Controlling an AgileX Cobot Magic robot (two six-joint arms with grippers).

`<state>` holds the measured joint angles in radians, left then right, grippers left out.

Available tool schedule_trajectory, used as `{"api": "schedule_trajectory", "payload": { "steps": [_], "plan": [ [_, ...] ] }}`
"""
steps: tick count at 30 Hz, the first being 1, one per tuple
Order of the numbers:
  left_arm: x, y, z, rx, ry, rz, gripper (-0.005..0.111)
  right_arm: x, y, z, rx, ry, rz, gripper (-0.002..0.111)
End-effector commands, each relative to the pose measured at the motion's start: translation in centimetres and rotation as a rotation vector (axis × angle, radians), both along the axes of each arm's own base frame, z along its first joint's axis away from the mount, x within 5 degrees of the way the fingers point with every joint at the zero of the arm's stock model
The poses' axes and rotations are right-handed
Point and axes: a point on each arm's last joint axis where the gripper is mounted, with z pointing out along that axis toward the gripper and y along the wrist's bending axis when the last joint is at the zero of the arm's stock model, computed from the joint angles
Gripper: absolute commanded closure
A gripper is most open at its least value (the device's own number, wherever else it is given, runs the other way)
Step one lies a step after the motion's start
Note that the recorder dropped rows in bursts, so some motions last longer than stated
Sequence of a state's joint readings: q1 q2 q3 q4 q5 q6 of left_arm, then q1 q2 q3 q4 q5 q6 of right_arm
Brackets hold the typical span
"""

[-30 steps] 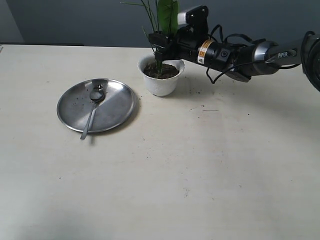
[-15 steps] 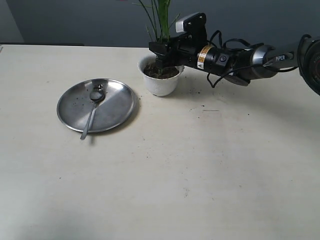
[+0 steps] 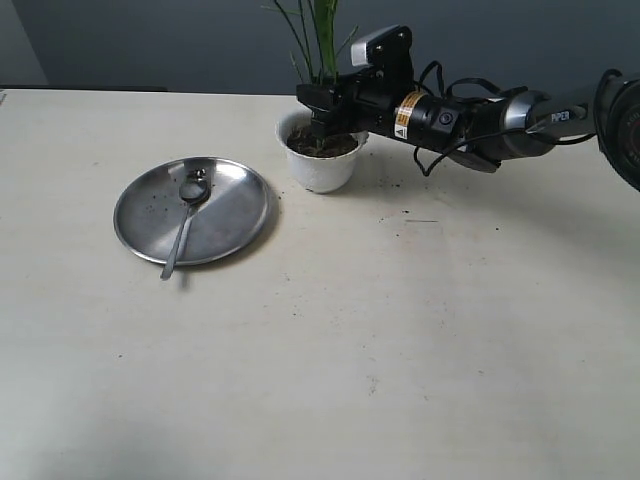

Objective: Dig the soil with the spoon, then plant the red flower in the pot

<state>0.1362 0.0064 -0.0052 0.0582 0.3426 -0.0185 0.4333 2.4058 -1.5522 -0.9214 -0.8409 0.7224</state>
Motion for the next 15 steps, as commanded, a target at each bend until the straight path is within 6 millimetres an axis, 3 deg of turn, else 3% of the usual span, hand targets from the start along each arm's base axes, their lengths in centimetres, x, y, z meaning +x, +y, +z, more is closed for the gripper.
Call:
{"api": "schedule_trajectory", "payload": {
  "steps": [1, 10, 15],
  "plan": [
    [0.0, 0.0, -0.1, 0.003, -0.007, 0.002, 0.106, -0.4, -0.5, -2.8, -0.108, 0.051, -0.001, 0.08],
    [0.0, 0.0, -0.1, 0.003, -0.007, 0.002, 0.106, -0.2, -0.5, -1.1, -0.11, 0.006, -0.004, 0.08],
    [0.0, 0.0, -0.1, 0.003, -0.007, 0.002, 0.106, -0.3, -0.5, -1.2, -0.126, 0.002, 0.004, 0.066]
  ]
}}
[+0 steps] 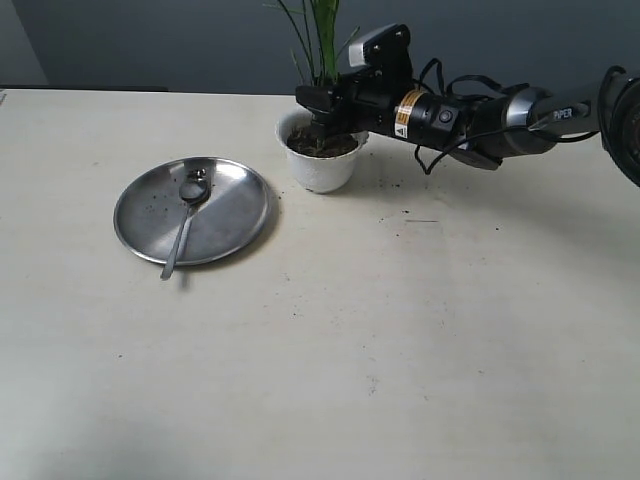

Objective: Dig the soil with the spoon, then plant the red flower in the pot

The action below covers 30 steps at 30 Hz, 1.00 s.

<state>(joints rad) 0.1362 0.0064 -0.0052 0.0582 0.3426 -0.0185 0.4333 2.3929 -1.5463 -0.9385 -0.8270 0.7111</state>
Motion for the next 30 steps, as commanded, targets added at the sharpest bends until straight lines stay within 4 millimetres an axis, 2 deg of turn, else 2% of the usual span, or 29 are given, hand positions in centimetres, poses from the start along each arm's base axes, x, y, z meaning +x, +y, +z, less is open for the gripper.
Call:
{"api": "schedule_trajectory", "payload": {
  "steps": [1, 13, 21, 25, 30],
  "plan": [
    [0.0, 0.0, -0.1, 0.003, -0.007, 0.002, 0.106, -0.2, -0.4, -1.6, -0.102, 0.019, -0.002, 0.064],
    [0.0, 0.0, -0.1, 0.003, -0.007, 0.002, 0.106, -0.3, -0.2, -1.1, -0.07, 0.004, 0.022, 0.064],
    [0.0, 0.0, -0.1, 0.003, -0.007, 0.002, 0.106, -0.3, -0.3, 0.8, -0.059, -0.029, 0.017, 0.063],
    [0.0, 0.0, -0.1, 0.005, -0.006, 0.002, 0.106, -0.3, -0.3, 1.0, -0.058, -0.032, 0.013, 0.056],
    [0.0, 0.0, -0.1, 0.005, -0.006, 0.002, 0.106, -0.3, -0.3, 1.1, -0.047, -0.03, 0.01, 0.055]
  ]
}}
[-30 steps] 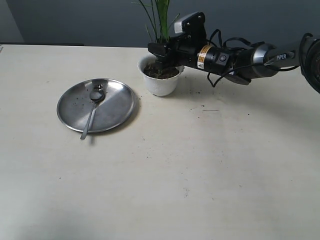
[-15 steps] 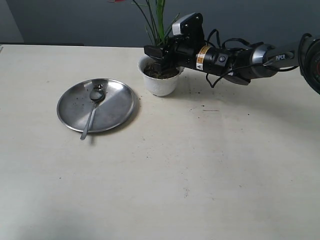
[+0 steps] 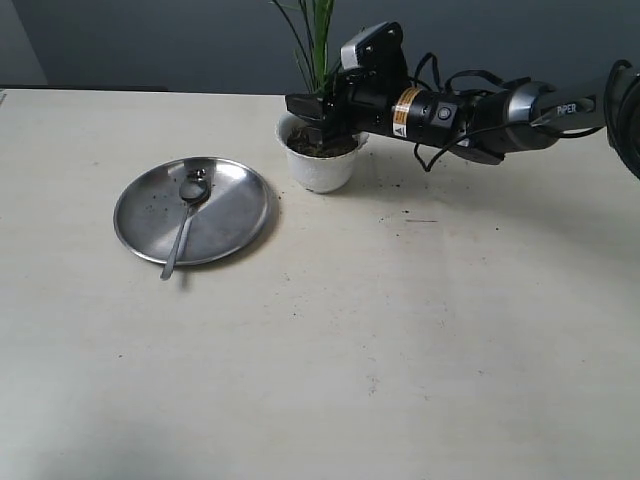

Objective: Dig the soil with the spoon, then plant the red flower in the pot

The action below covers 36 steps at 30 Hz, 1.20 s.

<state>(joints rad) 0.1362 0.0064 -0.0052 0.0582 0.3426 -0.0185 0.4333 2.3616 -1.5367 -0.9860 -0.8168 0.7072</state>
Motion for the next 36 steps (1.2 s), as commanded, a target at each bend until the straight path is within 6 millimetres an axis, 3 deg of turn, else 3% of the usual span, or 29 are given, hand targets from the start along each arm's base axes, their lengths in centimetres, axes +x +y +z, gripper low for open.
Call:
{"api": "schedule_trajectory", "payload": {
  "steps": [1, 36],
  "plan": [
    [0.0, 0.0, -0.1, 0.005, -0.006, 0.002, 0.106, 0.1, -0.2, 0.1, -0.01, 0.002, -0.016, 0.055],
    [0.0, 0.0, -0.1, 0.005, -0.006, 0.002, 0.106, -0.3, -0.3, 2.7, -0.081, -0.051, 0.013, 0.055]
  ]
}}
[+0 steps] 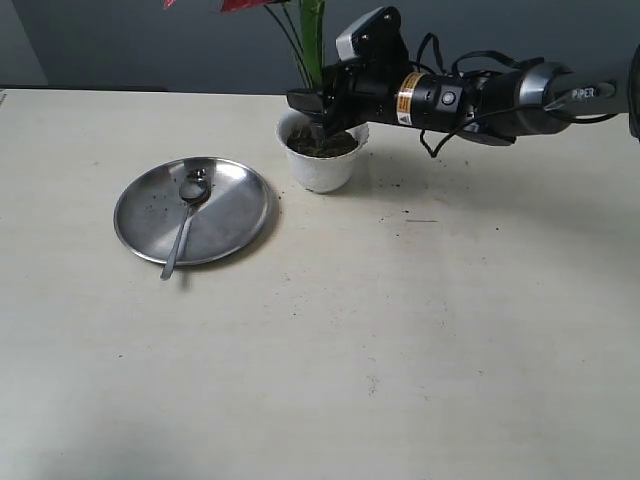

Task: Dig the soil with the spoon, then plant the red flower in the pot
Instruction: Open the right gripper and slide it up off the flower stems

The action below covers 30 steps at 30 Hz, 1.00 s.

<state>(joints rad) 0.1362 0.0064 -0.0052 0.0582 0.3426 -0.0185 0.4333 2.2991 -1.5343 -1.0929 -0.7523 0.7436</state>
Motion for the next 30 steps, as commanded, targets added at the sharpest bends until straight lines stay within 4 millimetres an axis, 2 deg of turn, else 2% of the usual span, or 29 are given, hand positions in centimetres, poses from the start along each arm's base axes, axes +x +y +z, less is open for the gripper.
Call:
{"api": "schedule_trajectory", "payload": {
  "steps": [1, 9, 19, 24, 28, 30],
  "plan": [
    [0.0, 0.0, -0.1, 0.005, -0.006, 0.002, 0.106, 0.0, -0.2, 0.6, -0.002, -0.009, -0.007, 0.055],
    [0.0, 0.0, -0.1, 0.005, -0.006, 0.002, 0.106, -0.3, -0.2, 1.0, -0.039, -0.025, 0.023, 0.055],
    [0.0, 0.0, -0.1, 0.005, -0.006, 0.002, 0.106, -0.7, -0.5, 3.2, -0.081, -0.008, 0.029, 0.055],
    [0.0, 0.0, -0.1, 0.005, -0.006, 0.002, 0.106, -0.8, -0.5, 3.6, -0.089, -0.017, 0.025, 0.055],
    [0.0, 0.0, -0.1, 0.005, -0.006, 0.002, 0.106, -0.7, -0.6, 3.8, -0.082, -0.012, 0.013, 0.046],
    [0.0, 0.0, -0.1, 0.005, -0.006, 0.002, 0.106, -0.6, -0.6, 3.8, -0.083, 0.001, -0.002, 0.046]
  ]
}}
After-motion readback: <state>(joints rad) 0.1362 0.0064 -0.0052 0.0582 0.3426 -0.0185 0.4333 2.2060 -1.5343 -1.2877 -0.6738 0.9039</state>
